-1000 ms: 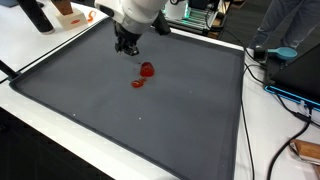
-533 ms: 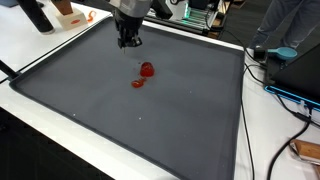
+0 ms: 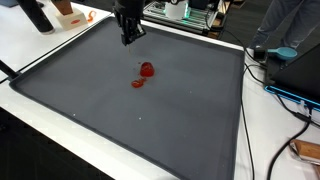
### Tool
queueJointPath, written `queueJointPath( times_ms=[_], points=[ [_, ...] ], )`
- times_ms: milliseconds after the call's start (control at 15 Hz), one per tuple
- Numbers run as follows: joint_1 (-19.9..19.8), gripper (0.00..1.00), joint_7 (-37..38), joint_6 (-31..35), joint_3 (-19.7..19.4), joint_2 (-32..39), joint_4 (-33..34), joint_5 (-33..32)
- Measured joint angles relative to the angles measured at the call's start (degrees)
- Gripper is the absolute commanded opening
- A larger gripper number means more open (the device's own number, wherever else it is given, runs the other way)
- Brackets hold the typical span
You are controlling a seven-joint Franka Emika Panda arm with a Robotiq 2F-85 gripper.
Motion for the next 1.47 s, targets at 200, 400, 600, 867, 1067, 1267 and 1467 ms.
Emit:
queueJointPath(
  times_ms=[200, 400, 600, 867, 1067, 1267, 1467],
  points=[
    [-0.5, 0.03, -3.7, 1.8, 0.0, -2.1, -2.1, 2.8],
    [-0.9, 0.03, -7.2, 3.3, 0.0, -4.0, -4.0, 5.4],
    [-1.2, 0.03, -9.9, 4.1, 0.0, -5.5, -5.5, 7.4],
    [-1.4, 0.03, -12.4, 5.0, 0.0, -7.1, -7.0, 9.0],
    [-1.5, 0.03, -14.1, 5.6, 0.0, -7.8, -7.7, 9.9],
    [-1.7, 0.13, -14.5, 6.0, 0.0, -8.2, -8.2, 10.1],
    [-1.7, 0.13, -14.5, 6.0, 0.0, -8.1, -8.1, 10.1]
  ],
)
